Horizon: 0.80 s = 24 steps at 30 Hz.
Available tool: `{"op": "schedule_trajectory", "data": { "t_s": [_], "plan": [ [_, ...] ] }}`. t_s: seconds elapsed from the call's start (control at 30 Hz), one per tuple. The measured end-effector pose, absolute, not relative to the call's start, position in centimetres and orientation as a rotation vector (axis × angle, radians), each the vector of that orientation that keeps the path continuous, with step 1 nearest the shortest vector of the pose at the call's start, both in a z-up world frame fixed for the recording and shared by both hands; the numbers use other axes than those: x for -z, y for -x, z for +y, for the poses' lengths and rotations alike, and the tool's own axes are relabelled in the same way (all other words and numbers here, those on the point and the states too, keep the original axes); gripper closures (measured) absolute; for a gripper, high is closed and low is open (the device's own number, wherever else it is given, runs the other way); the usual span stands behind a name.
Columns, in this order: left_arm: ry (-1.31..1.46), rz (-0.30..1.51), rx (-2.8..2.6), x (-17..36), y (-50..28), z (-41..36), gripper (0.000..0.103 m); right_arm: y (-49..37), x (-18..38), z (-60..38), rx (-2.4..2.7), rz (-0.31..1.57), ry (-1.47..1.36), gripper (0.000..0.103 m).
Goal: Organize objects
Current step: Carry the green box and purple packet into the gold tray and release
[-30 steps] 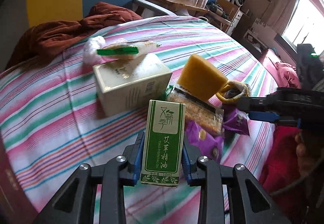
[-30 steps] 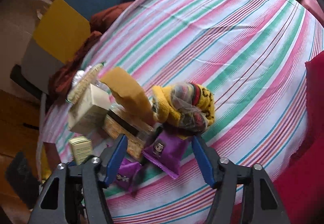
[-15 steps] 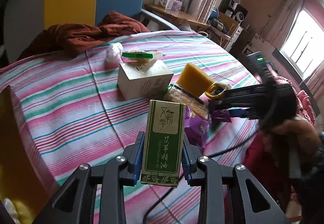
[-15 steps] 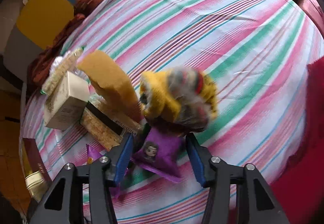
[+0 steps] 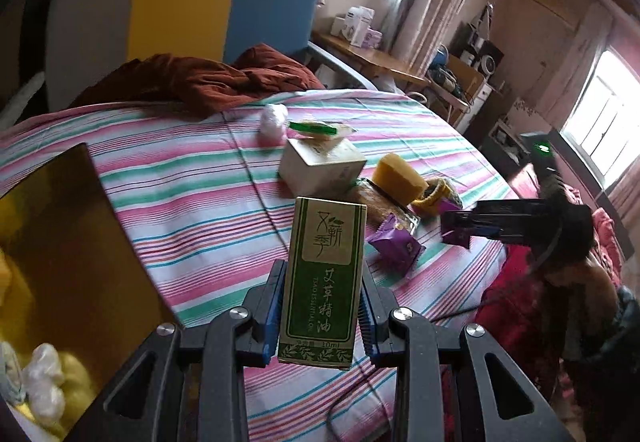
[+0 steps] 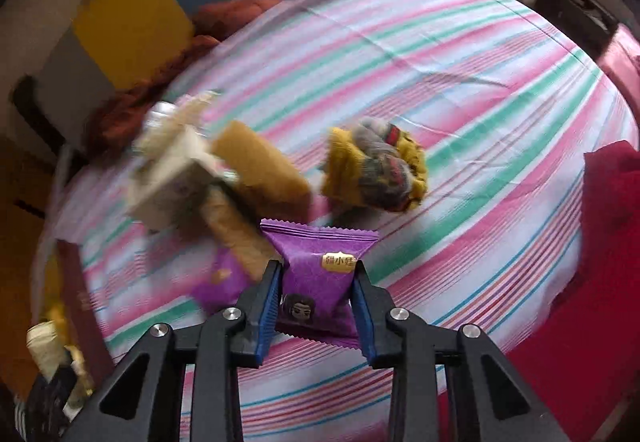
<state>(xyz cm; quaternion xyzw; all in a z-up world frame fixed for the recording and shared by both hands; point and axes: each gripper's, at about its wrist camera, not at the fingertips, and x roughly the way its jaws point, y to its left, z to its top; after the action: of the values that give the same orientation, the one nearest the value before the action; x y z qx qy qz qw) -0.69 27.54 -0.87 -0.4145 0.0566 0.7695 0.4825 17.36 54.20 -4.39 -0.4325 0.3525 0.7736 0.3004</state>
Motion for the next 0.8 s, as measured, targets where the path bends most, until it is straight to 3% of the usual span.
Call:
{"op": "schedule_trajectory", "data": {
  "t_s": [0.3, 0.57, 0.63, 0.7, 0.8],
  "plan": [
    [1.020, 0.009, -2.033, -0.3, 3.6, 21.1, 0.070, -12.0, -0.8, 47.5, -2.398, 0.794, 1.109, 0.070],
    [1.038, -0.068, -2.300, -0.4, 8.2, 13.5, 0.069, -2.2, -1.8, 36.9, -2.717, 0.633, 1.307, 0.070],
    [1.039, -0.077, -2.374, -0.4, 9.6, 11.6, 0.065, 0.2, -1.6, 34.5, -2.757, 0.585, 1.359, 0.069],
    [1.039, -0.098, -2.448, -0.5, 10.6, 9.9, 0.052, 2.8, -1.7, 32.3, -2.791, 0.557, 1.383, 0.068],
    [1.042, -0.147, -2.535, -0.6, 11.6, 7.1, 0.037, 5.9, -2.4, 29.8, -2.848, 0.524, 1.337, 0.053]
  ]
}}
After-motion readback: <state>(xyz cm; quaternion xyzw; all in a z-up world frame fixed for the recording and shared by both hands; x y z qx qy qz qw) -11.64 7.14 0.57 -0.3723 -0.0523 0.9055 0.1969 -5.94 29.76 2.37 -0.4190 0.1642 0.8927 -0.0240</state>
